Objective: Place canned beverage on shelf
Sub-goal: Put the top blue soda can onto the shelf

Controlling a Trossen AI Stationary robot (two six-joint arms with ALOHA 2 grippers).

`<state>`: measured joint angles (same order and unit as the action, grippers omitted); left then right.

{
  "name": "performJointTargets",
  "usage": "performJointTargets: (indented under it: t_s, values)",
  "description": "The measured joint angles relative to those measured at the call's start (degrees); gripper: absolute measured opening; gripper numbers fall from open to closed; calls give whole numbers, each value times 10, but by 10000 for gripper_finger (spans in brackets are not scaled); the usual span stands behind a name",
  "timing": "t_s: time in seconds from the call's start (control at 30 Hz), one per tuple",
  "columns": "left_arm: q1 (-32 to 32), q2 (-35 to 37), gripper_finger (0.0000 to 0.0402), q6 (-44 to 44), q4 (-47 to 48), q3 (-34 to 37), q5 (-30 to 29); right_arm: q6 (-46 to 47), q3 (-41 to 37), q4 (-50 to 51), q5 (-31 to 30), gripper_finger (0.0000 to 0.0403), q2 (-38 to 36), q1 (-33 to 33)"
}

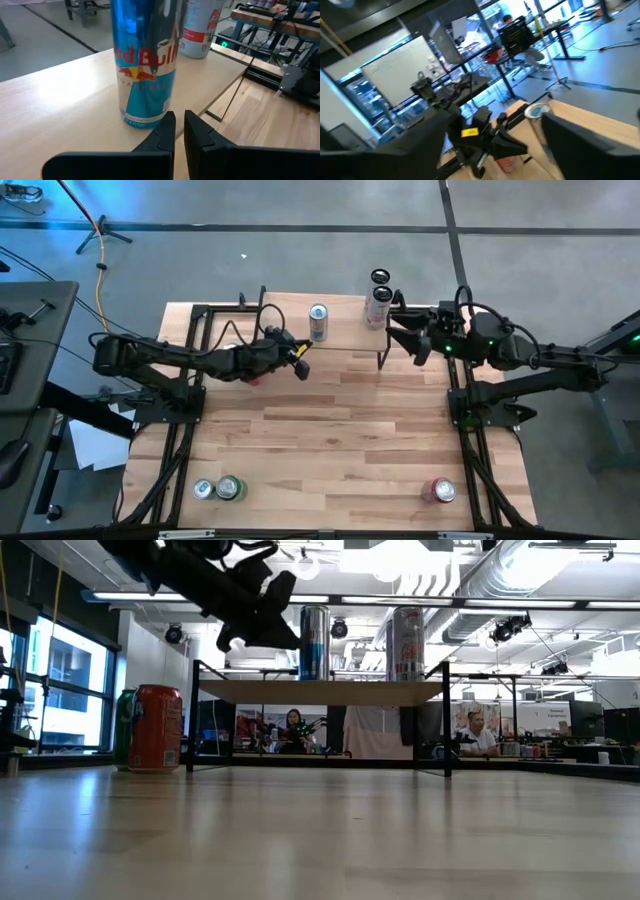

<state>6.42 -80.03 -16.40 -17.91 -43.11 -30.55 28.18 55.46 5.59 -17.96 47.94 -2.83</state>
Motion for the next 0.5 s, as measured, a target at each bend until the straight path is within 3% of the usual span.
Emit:
performJointTargets:
  t_s: [0.17, 0.2, 0.37, 0.5]
  values:
    - [0, 1, 0, 22, 0, 0, 0, -15, 0, 35, -4, 53, -1, 0]
    - [0, 2, 0, 25, -1, 0, -2, -17, 0, 44, -10, 27, -1, 0]
    - [15, 2, 0, 30, -1, 0, -2, -1, 0, 83, -57, 31, -1, 0]
    - [30, 2, 0, 31, 0, 0, 14, -4, 0, 89, -56, 4, -1, 0]
